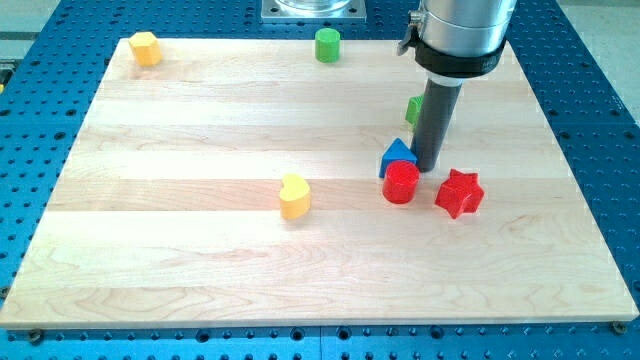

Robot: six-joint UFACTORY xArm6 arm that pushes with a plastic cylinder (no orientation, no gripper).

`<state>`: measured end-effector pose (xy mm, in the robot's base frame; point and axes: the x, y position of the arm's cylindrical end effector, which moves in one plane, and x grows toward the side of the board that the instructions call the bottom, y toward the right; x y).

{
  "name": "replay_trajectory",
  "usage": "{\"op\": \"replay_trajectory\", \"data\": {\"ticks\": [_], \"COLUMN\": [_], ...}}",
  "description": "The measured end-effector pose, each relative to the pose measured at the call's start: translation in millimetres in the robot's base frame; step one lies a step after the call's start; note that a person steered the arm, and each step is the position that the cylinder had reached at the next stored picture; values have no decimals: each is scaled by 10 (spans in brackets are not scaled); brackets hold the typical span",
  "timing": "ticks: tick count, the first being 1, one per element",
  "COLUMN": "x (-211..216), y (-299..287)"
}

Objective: Move the triangle towards the center left

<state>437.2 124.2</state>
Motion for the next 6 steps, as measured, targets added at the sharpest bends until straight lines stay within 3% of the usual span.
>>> {"op": "replay_trajectory", "data": {"ticks": [2,4,5,6], "x": [224,355,357,261], "y": [-1061,-874,-1037,-1657]}}
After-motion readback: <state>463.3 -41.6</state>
